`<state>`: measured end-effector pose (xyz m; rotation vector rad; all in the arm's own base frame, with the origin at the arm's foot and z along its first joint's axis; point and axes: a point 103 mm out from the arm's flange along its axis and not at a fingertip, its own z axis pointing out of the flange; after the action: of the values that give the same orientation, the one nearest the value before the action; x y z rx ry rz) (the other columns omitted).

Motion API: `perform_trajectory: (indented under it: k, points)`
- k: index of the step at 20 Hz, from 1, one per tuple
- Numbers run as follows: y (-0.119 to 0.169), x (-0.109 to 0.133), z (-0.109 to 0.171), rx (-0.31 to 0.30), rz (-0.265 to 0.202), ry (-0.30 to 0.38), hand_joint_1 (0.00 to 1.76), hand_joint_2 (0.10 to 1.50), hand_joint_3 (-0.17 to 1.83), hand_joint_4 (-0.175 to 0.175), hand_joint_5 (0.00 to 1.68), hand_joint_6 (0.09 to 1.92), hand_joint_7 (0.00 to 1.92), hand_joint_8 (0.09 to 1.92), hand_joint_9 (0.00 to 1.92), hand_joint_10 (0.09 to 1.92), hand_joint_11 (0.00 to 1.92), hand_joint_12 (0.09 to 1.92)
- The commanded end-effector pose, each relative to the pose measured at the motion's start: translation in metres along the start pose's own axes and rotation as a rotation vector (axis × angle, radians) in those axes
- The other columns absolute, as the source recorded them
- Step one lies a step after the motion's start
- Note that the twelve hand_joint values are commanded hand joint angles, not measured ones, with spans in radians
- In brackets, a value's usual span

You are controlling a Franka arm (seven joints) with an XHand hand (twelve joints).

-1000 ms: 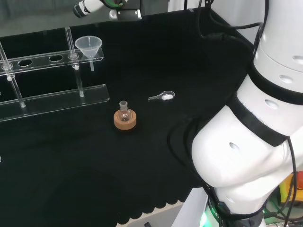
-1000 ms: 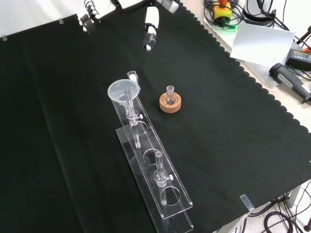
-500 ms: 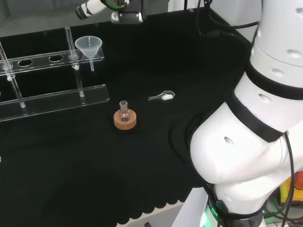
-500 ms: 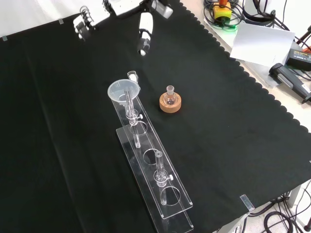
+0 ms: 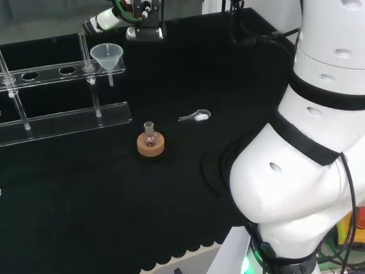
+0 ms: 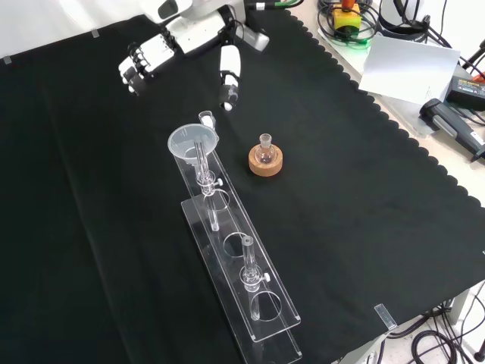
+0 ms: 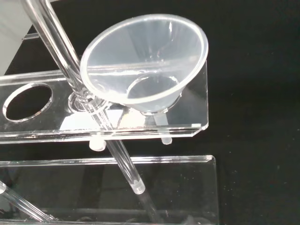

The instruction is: Pick up the funnel from the transparent funnel stand.

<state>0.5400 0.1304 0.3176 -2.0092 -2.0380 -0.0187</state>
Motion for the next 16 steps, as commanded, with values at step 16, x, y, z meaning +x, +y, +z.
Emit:
perform_trajectory:
  k: [16]
  points:
    - [0.014, 0.009, 0.040, 0.066, -0.019, 0.055, 0.38, 0.66, 0.05, -0.036, 0.00, 0.09, 0.00, 0.09, 0.00, 0.09, 0.00, 0.09]
